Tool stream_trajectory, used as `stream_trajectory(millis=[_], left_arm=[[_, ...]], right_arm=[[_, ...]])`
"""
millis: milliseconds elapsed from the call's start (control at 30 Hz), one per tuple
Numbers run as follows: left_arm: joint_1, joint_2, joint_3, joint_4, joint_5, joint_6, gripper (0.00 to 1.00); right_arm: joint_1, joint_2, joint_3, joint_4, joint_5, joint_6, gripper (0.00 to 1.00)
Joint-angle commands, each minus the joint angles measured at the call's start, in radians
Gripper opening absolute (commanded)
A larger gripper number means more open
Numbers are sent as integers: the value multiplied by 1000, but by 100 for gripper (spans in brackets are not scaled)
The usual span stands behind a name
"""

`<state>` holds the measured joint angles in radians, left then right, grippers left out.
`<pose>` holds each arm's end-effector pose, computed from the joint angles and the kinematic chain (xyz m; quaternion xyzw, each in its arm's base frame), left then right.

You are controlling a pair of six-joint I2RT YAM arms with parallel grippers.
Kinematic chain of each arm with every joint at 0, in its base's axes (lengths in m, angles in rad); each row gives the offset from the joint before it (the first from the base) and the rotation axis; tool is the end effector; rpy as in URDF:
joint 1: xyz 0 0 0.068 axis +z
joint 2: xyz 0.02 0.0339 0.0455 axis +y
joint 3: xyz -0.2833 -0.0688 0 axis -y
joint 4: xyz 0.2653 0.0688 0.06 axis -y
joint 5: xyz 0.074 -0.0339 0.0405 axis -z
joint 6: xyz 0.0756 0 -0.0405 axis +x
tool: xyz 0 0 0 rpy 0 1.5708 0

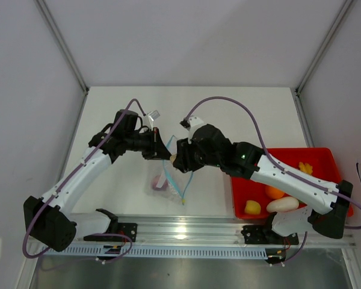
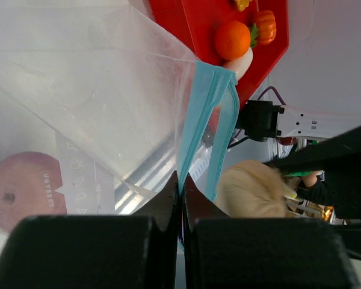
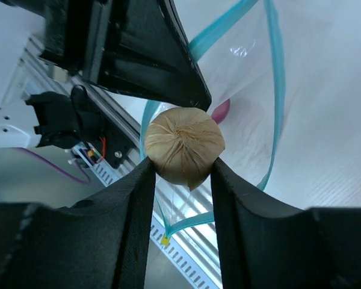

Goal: Place the food in the zip-top bag and seal the zipper
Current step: Place the fake vegetable in the zipper food storage bag.

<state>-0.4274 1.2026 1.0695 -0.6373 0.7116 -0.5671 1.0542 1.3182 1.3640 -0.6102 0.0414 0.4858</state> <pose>0.2372 -0.1623 0.3107 0.0751 0.8707 -0.4562 0.1679 0.1696 0.2922 0.3799 -0.2360 0.8435 0.3226 0.3587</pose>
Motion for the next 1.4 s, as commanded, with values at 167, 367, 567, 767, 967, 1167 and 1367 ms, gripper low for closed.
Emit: stream_trajectory(millis=[167, 367, 567, 767, 967, 1167, 1367], left_arm=[[-7, -11, 12, 14, 31, 7, 1], [-7, -11, 18, 13, 32, 6, 1], [-5, -17, 17, 1, 25, 15, 0], [-5, -17, 9, 7, 25, 10, 1], [-7, -14, 3, 25, 32, 4, 0], [-7, -14, -14, 42, 45, 1, 1], [-5, -18, -14, 36, 46, 7, 1]], right_arm=[[47, 45, 41, -34, 115, -24, 84], [47, 39, 46, -45, 175, 3, 99], [-3, -65, 44, -126, 457, 91, 99], [-320, -230, -14, -262, 367, 227, 100], [-439, -365, -193, -431, 463, 347, 100], [-523, -303, -370, -568, 355, 501, 99], [-565, -286, -509, -585, 262, 568, 99]])
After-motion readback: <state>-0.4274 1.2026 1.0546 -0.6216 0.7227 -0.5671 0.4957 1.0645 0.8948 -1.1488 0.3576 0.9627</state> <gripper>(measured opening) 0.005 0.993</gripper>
